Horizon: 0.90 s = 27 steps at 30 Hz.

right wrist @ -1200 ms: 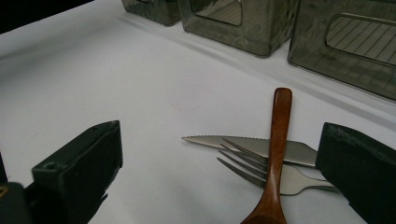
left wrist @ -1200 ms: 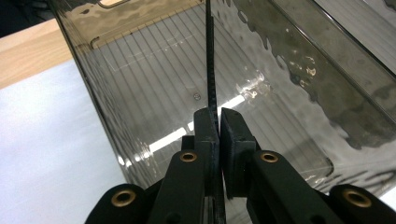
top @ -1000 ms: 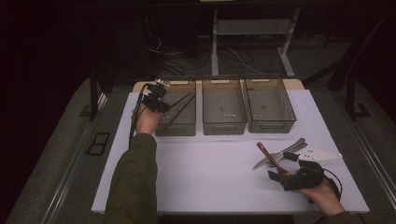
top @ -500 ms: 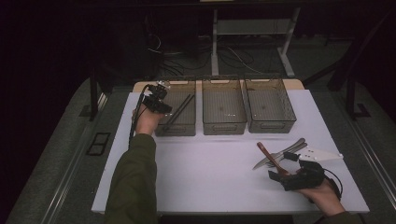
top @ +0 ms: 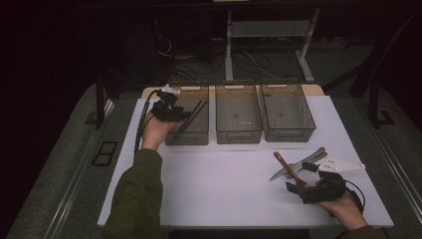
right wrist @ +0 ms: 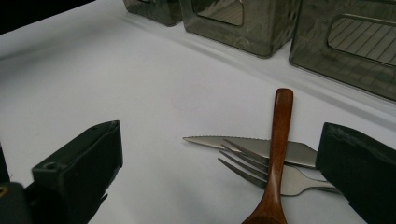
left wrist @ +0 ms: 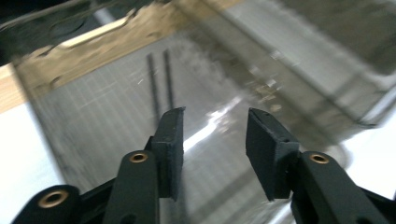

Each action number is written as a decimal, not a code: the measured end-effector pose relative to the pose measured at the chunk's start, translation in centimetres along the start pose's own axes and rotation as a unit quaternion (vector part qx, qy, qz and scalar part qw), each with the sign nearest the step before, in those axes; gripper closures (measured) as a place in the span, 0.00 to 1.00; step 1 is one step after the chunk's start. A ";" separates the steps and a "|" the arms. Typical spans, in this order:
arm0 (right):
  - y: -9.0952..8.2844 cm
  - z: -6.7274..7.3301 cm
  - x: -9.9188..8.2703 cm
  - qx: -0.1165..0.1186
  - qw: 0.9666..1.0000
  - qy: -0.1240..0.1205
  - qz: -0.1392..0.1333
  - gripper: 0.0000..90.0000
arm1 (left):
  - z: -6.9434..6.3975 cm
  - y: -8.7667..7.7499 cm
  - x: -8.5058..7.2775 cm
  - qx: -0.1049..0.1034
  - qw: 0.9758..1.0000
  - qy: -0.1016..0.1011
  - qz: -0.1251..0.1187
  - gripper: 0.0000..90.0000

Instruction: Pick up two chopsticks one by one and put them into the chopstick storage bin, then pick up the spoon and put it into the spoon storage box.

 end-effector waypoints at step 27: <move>-0.1 0.0 -0.1 -0.001 1.000 -0.004 0.002 0.01 | -8.6 -4.2 -2.0 -0.082 0.990 0.029 -0.113 0.36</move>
Point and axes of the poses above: each handheld gripper's, and its own axes: y roughly forward along the jaws, x roughly out of its top, z roughly to its left, the point moved 6 cm from there along y, roughly forward along the jaws, and after that the axes turned 11 degrees about y, right-handed, at the moved point
